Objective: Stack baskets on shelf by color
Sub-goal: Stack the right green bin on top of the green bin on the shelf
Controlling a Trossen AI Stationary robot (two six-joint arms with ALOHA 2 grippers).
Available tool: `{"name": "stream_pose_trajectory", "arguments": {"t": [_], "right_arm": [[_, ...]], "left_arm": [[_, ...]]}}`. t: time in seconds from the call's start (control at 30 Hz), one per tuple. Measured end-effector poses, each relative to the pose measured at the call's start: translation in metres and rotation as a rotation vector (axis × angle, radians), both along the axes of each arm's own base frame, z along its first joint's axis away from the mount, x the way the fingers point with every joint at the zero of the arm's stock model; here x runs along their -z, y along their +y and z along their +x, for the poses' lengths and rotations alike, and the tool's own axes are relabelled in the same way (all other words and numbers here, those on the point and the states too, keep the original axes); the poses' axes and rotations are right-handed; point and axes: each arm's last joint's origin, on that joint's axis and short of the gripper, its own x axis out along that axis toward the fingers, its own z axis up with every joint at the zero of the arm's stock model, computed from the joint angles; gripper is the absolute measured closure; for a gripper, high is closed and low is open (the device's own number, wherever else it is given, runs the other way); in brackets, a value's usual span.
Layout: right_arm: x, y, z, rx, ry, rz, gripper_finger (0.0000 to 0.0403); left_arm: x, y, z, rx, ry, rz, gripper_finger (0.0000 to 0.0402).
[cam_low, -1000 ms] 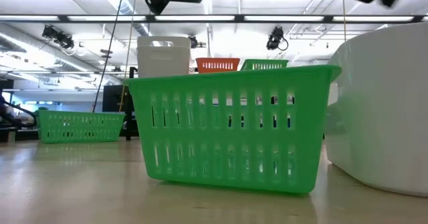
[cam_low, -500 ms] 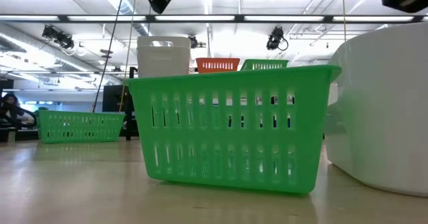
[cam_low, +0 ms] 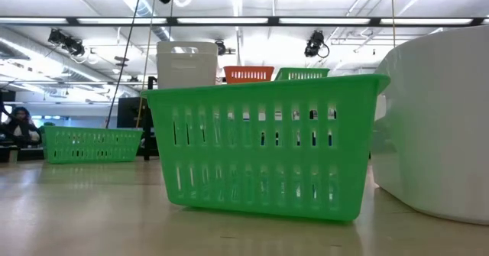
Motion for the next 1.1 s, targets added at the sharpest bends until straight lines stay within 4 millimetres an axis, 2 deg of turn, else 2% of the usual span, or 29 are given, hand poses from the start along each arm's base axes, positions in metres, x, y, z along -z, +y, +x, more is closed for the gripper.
{"name": "stream_pose_trajectory", "arguments": {"t": [0.1,0.23,0.33,0.53,0.77,1.1], "right_arm": [[0.001,-0.006,0.005,0.025,0.005,-0.004,0.0279],[0.001,-0.012,0.010,0.049,0.007,-0.004,0.0279],[0.002,-0.013,0.011,0.055,0.009,-0.006,0.0279],[0.002,-0.014,0.010,0.046,0.015,-0.014,0.0279],[0.002,-0.014,0.009,0.037,0.021,-0.023,0.0279],[0.002,-0.013,0.008,0.036,0.024,-0.023,0.0279]], "left_arm": [[0.003,-0.016,0.011,0.036,0.003,0.032,0.0300],[0.012,-0.032,0.021,0.068,0.104,0.114,0.0270],[0.021,-0.035,0.026,0.053,0.191,0.147,0.0246],[0.029,-0.041,0.034,0.065,0.215,0.100,0.0220],[0.061,-0.051,0.043,0.084,0.241,0.119,0.0230],[0.068,-0.048,0.048,0.014,0.182,0.221,0.0257]]}}
